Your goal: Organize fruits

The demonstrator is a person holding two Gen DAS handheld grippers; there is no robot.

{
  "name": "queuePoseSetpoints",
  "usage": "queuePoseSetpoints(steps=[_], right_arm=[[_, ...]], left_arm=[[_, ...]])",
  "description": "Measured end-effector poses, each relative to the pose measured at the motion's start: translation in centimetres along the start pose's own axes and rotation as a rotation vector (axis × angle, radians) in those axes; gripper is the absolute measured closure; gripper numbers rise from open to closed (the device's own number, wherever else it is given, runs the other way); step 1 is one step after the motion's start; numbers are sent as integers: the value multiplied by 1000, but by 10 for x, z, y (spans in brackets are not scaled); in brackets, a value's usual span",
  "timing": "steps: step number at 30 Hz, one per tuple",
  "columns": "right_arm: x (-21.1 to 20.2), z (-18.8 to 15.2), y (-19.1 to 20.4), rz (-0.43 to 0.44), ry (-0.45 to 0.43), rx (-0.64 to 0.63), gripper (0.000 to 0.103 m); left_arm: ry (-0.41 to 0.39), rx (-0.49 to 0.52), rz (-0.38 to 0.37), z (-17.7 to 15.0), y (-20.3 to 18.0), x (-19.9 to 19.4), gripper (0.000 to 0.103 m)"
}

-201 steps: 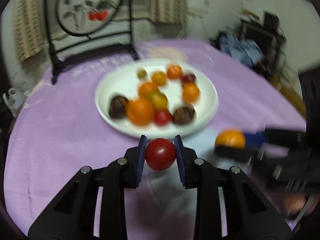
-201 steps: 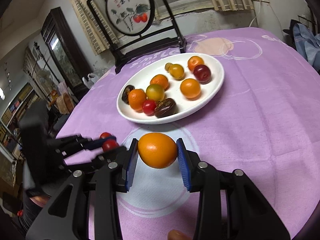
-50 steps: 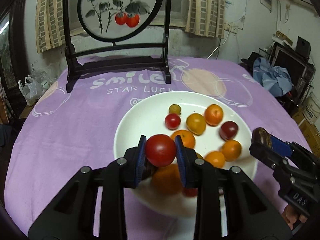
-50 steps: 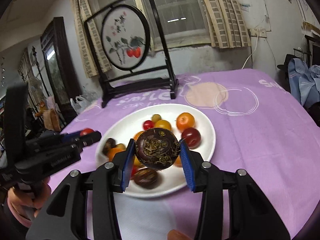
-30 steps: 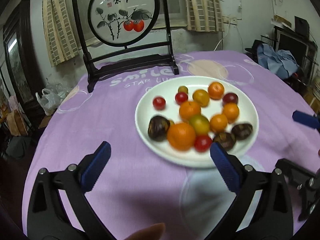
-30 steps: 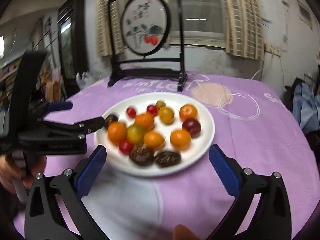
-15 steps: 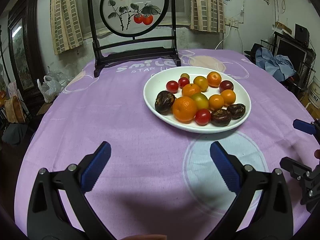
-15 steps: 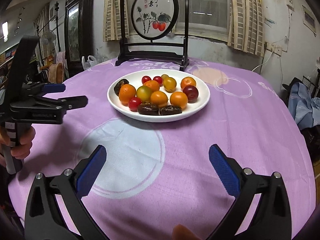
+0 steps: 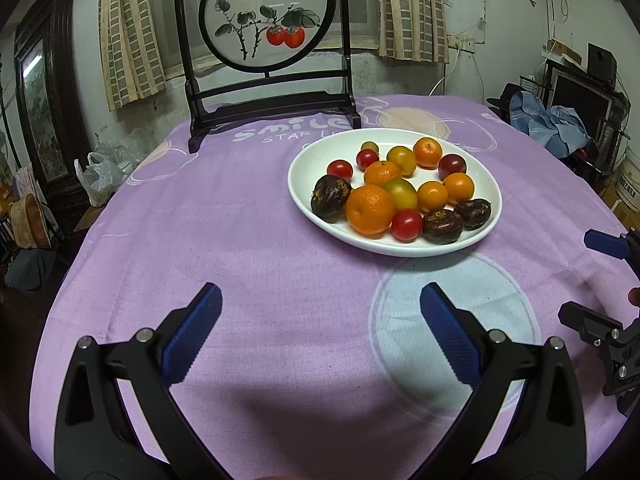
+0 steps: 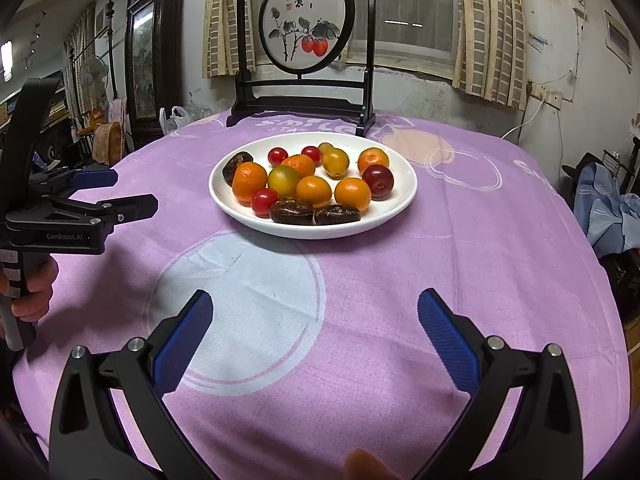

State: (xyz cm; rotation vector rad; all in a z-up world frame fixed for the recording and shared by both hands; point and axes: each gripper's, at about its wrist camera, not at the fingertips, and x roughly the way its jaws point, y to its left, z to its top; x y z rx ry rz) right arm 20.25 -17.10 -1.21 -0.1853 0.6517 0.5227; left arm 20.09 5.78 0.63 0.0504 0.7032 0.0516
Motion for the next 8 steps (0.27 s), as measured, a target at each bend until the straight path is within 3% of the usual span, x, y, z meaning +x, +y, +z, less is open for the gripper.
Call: queuePoseSetpoints(steps=[8], right_arm=[[2, -1, 2, -7, 4, -13, 1]], left_arm=[[16, -15, 15, -1, 2, 3, 2]])
